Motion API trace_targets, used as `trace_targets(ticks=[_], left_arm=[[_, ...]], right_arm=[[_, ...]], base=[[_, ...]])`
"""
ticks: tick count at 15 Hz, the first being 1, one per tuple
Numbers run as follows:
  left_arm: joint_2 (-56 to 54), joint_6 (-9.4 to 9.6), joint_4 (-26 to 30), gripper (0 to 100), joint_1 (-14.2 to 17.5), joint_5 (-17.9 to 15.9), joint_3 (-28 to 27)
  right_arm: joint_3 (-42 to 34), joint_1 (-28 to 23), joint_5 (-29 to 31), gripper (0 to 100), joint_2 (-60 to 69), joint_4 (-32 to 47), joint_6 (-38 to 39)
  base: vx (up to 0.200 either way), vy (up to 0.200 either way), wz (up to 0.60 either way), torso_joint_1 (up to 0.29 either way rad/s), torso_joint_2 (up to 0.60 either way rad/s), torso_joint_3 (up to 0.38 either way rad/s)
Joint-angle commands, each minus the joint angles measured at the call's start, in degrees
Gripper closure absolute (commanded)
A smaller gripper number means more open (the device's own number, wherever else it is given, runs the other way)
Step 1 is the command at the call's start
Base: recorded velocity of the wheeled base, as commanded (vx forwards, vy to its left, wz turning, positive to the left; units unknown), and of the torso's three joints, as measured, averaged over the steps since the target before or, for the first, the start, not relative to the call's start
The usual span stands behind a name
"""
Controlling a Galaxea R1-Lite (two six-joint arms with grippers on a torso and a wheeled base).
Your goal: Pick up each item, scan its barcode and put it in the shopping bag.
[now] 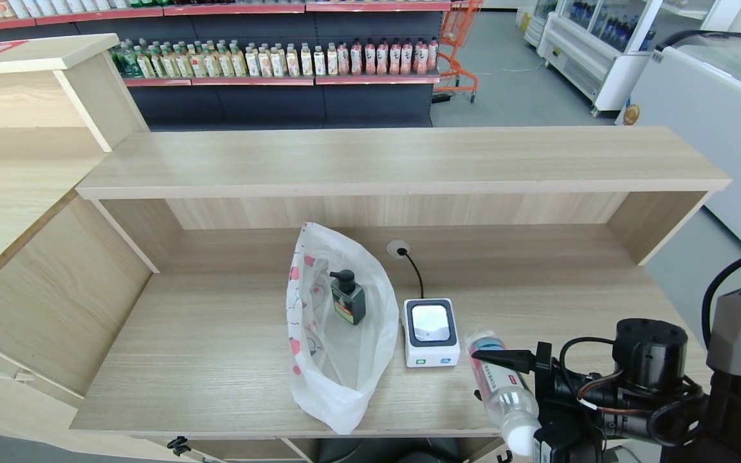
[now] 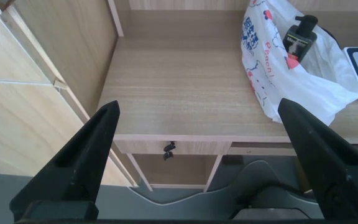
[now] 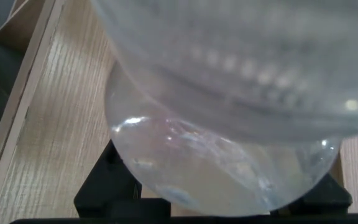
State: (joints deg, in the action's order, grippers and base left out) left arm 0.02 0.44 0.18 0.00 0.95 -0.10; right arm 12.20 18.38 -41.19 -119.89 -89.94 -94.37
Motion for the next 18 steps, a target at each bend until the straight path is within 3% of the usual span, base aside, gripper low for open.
trace_targets(ticks=[1, 18], left_arm=[[0.0, 0.00, 0.0, 0, 0.0, 0.0, 0.0], [0.0, 0.00, 0.0, 0, 0.0, 0.0, 0.0]], right_arm=[[0.4, 0.0, 0.0, 100, -1.7, -0.1, -0.6], [15.3, -0.1, -4.1, 100, -9.8, -0.1, -5.3]], base=[[0.000, 0.000, 0.00, 0.000, 0.00, 0.000], [0.000, 0.000, 0.00, 0.000, 0.00, 0.000]])
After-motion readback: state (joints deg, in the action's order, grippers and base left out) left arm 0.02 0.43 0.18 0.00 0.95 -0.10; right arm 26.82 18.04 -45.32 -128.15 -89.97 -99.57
